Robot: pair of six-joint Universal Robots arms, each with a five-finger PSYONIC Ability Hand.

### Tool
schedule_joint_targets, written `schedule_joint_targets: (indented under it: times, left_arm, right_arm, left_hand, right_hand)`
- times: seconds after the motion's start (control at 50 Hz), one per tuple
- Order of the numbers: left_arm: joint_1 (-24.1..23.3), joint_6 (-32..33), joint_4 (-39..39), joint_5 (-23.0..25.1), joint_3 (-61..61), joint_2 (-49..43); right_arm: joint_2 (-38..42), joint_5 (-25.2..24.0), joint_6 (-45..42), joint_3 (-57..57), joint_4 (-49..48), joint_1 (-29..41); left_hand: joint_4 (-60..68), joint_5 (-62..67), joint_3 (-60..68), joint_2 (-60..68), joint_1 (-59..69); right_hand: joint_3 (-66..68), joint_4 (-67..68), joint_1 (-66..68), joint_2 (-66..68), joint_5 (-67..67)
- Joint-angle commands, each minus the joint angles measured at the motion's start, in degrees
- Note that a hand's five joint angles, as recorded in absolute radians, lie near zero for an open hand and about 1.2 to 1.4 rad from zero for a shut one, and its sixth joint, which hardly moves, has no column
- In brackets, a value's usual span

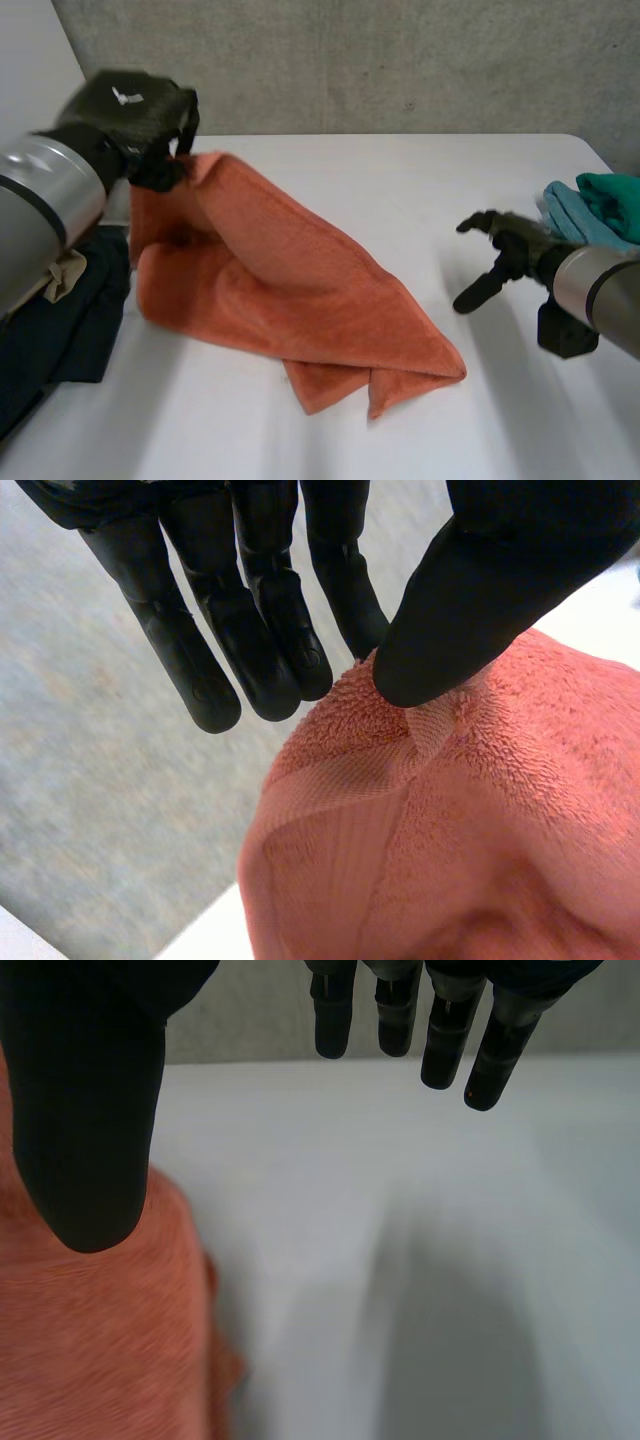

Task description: Fold the laundry.

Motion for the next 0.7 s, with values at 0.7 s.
schedule_joint_targets:
  times: [0.7]
  left_arm:
    - [0.9,-2.7,3.9,-0.1,1.4,5.0]
  right_arm:
    - [10.7,6.9,9.2,4.0,-11.3,9.2]
  left_hand:
    - [11.4,13.2,12.0,11.9,17.1]
  right_hand:
    - [68.1,66.8,68.7,67.5,66.1]
